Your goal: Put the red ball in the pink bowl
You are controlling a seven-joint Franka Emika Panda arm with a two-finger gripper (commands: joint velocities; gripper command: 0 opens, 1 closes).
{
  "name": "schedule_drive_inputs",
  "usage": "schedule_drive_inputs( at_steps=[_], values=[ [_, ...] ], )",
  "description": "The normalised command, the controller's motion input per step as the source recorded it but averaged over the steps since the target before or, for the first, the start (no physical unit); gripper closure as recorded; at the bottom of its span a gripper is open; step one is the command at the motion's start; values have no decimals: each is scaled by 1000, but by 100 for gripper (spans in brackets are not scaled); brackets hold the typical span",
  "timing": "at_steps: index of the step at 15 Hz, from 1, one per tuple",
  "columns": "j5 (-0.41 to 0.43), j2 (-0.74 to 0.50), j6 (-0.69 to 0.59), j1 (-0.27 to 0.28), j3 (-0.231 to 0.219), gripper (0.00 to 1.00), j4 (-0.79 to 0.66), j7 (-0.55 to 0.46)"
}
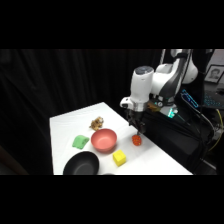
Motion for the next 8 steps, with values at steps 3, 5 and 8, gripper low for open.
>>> schedule_drive_inputs(
  at_steps=[3,5,8],
  values=[
    [-50,133,424,45,22,0,-117,109],
    [-155,210,361,65,-22,0,-33,169],
    [-170,238,291,116,-94,0,23,169]
  ],
)
